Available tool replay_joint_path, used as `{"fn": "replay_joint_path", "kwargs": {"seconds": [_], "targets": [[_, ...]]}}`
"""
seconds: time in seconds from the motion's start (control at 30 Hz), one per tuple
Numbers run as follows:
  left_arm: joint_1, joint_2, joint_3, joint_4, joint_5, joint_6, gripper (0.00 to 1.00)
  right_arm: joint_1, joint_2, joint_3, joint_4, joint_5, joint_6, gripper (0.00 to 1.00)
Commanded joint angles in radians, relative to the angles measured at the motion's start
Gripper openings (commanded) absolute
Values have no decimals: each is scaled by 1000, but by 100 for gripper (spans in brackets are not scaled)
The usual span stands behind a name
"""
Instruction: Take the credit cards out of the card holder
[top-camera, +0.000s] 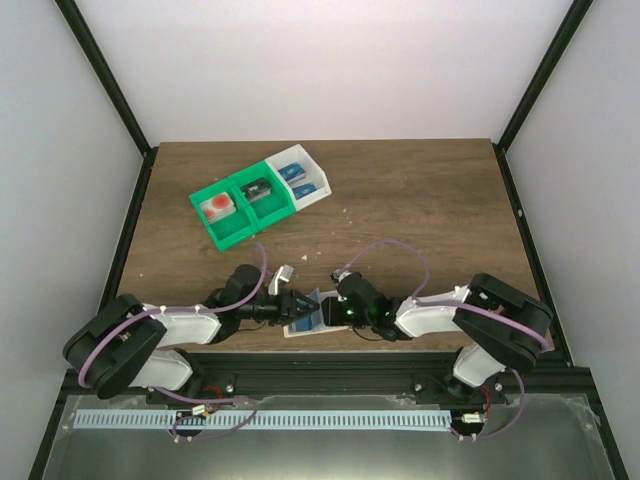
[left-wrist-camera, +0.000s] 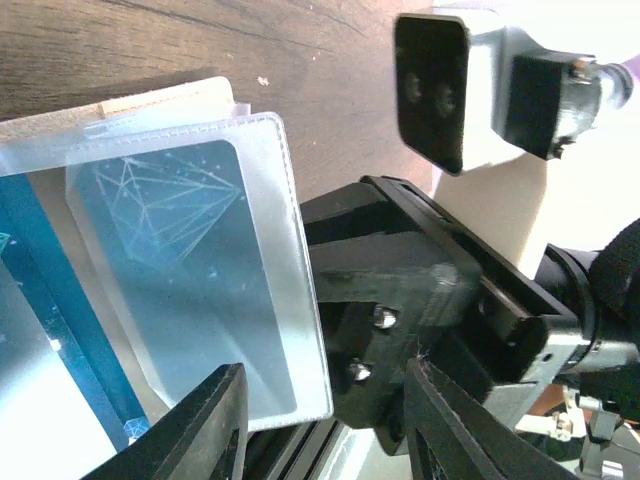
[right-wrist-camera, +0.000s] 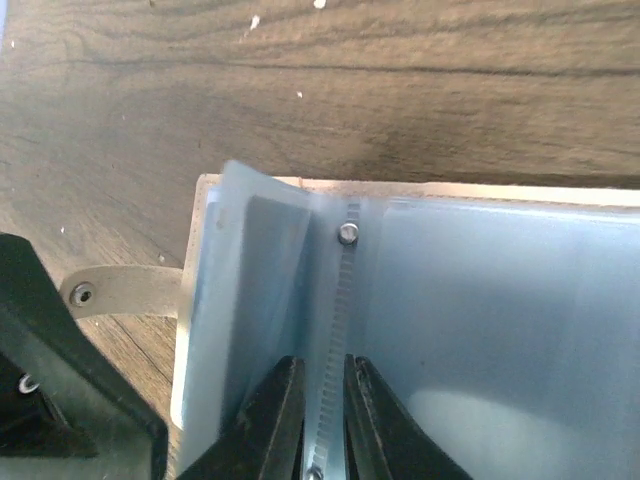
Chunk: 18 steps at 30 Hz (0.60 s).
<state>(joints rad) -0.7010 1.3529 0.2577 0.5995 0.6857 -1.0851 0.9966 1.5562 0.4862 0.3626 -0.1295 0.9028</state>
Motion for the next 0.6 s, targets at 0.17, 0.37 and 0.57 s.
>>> {"fn": "replay_joint_path", "kwargs": {"seconds": [0.17, 0.37, 0.57], "targets": [[-5, 14, -2, 23, -24, 16, 46, 7, -140, 0, -149, 146, -15, 19], [-4, -6, -6, -14, -50, 27, 47, 3, -270, -7, -292, 258, -30, 23], [-4, -1, -16, -60, -86, 48, 49, -1, -376, -26, -320, 262, -47, 30]]}}
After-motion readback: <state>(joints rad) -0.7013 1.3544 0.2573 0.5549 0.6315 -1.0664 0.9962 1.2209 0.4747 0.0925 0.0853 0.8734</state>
